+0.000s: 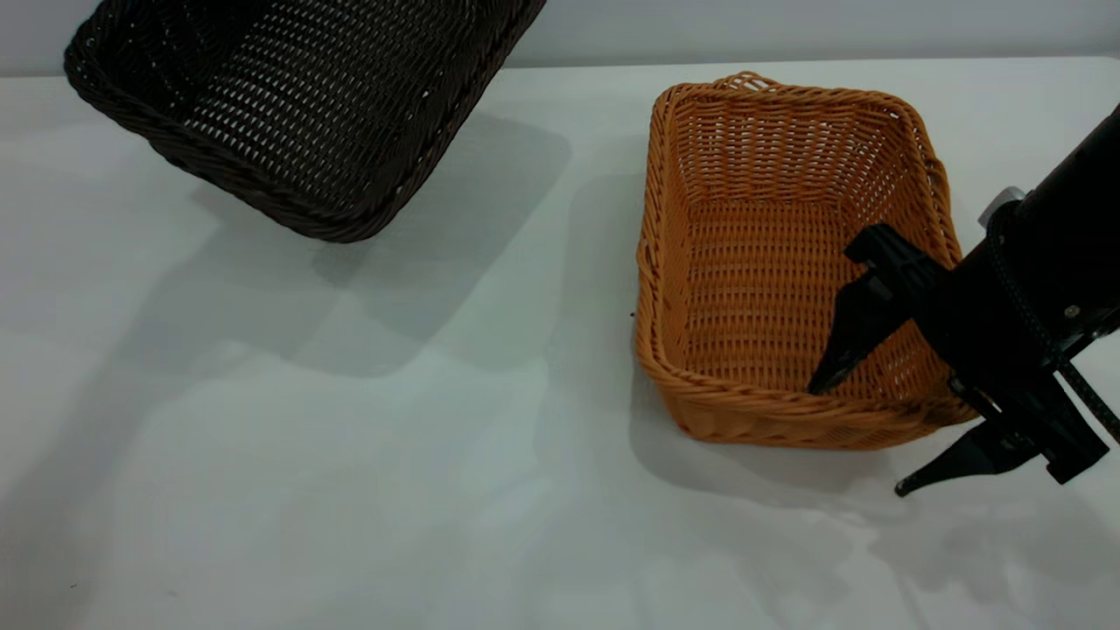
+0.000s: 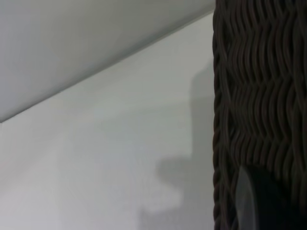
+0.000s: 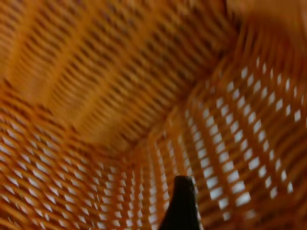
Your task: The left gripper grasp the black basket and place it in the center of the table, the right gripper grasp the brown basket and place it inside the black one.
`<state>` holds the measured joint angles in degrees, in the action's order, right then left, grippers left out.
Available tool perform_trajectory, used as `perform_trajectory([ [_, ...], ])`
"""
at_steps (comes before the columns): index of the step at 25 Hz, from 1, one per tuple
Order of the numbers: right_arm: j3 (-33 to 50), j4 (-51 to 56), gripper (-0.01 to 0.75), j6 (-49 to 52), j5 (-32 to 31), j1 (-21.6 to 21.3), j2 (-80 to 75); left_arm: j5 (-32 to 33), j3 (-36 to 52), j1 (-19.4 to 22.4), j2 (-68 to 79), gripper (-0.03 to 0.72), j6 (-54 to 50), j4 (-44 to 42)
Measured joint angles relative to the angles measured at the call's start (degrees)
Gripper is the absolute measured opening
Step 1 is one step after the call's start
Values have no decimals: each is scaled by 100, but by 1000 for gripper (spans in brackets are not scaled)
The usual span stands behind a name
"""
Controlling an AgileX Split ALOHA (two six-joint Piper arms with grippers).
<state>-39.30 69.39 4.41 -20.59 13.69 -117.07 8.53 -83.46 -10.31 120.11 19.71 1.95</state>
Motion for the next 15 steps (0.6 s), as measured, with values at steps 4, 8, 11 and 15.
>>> perform_trajectory([
  [4,-194,244,542,-170,175,0,0,-5,0,0,0,79,145,0],
  [8,-432,305,486,-441,377,0,0,-4,0,0,0,79,168,0],
  [11,-490,310,426,-617,854,-7,0,2,0,0,0,79,168,0],
  [15,-577,331,359,-730,1042,-74,-31,36,0,0,0,79,168,5],
])
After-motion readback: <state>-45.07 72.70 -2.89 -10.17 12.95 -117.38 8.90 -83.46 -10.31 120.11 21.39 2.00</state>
